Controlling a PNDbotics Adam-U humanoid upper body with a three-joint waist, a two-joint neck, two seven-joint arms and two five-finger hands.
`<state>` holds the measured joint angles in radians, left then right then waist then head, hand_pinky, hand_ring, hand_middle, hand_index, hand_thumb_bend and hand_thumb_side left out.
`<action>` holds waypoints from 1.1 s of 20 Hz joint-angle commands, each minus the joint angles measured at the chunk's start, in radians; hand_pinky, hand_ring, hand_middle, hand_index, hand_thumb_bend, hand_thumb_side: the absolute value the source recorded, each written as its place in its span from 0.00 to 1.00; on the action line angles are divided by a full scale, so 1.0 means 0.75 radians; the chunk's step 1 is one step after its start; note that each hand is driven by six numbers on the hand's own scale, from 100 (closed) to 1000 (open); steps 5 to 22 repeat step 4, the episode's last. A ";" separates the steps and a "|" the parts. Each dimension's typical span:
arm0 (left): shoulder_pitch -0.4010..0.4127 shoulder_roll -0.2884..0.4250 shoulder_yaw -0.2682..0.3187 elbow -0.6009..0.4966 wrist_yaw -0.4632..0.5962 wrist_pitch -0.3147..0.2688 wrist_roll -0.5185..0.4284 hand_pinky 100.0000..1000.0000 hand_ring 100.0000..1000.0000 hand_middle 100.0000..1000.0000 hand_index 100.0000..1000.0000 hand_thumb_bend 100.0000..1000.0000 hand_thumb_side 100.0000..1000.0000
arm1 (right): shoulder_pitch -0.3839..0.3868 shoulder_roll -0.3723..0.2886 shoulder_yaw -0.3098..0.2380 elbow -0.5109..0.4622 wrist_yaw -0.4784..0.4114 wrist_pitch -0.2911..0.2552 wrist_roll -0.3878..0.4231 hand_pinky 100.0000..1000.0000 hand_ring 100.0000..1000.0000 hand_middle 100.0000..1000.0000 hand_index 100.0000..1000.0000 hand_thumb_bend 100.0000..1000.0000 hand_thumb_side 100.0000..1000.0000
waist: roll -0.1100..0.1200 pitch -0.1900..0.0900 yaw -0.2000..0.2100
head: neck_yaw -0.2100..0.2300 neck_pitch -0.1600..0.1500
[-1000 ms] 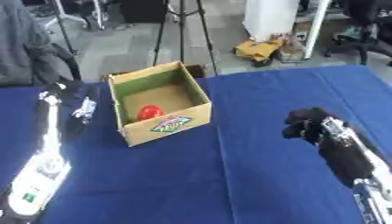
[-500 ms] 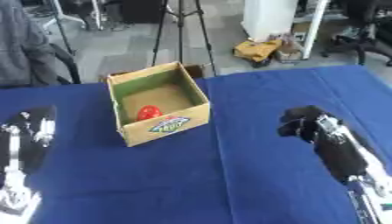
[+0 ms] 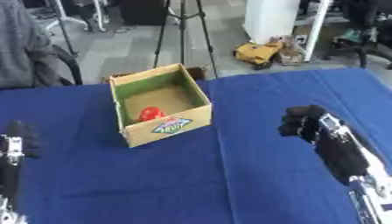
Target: Pick up objects on the table and place them in the box.
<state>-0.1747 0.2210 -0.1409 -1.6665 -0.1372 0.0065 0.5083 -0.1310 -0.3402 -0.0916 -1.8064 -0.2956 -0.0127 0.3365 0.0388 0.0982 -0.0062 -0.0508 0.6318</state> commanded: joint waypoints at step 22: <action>0.003 0.043 0.003 -0.010 0.128 -0.028 -0.018 0.41 0.51 0.51 0.70 0.65 1.00 | -0.010 -0.033 0.000 -0.008 -0.008 0.004 -0.007 0.67 0.62 0.61 0.74 0.00 0.86 | -0.003 -0.013 0.004 | 0.002 0.004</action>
